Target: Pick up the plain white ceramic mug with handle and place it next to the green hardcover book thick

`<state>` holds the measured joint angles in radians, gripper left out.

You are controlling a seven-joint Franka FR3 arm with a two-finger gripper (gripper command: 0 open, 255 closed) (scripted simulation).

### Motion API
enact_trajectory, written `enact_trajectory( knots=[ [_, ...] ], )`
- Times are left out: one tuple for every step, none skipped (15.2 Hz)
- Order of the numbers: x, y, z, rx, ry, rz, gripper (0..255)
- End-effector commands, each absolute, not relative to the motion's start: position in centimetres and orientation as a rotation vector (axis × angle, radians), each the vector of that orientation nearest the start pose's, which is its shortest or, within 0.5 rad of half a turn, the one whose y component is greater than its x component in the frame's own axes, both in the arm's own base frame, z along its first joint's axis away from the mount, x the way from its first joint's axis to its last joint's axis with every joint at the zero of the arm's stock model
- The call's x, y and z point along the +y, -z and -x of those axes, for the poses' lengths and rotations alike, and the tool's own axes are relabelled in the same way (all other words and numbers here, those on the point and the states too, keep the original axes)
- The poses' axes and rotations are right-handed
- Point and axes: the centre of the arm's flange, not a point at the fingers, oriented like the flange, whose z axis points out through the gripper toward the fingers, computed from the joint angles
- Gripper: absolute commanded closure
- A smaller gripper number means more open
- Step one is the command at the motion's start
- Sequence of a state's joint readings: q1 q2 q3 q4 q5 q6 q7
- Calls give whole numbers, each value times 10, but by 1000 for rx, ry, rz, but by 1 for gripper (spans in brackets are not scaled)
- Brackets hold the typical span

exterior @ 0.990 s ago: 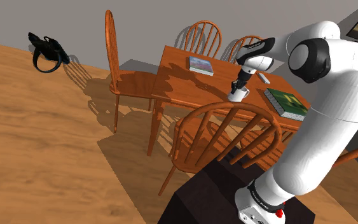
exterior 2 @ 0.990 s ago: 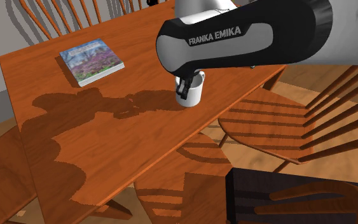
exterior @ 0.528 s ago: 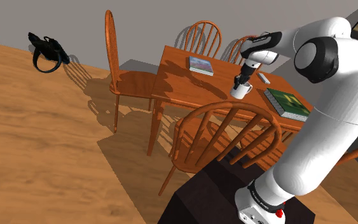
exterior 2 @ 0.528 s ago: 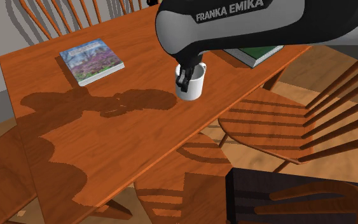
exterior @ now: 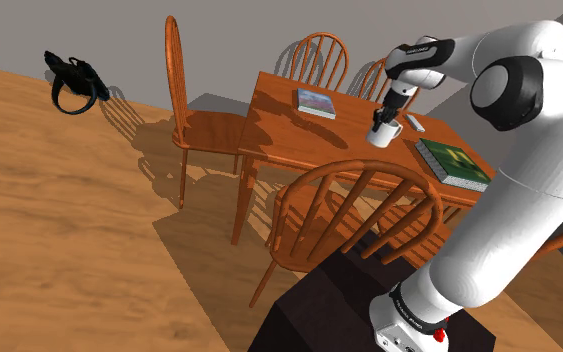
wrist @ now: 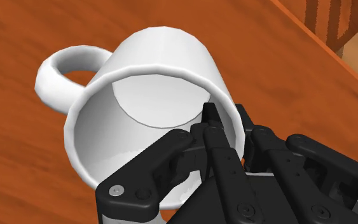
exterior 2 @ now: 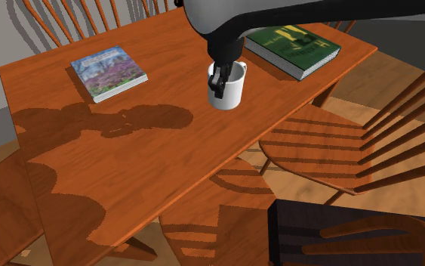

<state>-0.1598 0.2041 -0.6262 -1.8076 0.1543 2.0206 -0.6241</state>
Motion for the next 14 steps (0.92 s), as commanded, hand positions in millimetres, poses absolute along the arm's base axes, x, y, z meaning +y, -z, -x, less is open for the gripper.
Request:
enact_trajectory(
  knots=[
    [-413,-463,-454,335,83,3139,255],
    [-413,-469,-454,335,83,3139,255],
    [-413,-474,-454,335,83,3139,255],
    [-413,-479,-454,335,83,3139,255],
    [-413,-484,-454,335,83,3139,255],
    [-413,-490,-454,335,83,3139,255],
    [-413,-495,-454,335,83,3139,255],
    [-413,-500,-454,335,83,3139,255],
    [-413,-506,-454,335,83,3139,255],
    [-413,-511,-454,335,83,3139,255],
    [-413,-516,-454,335,83,3139,255],
    [-413,-520,-454,335,83,3139,255],
    [-424,-520,-447,335,83,3139,255],
    [-435,-520,-440,335,83,3139,255]
  ],
)
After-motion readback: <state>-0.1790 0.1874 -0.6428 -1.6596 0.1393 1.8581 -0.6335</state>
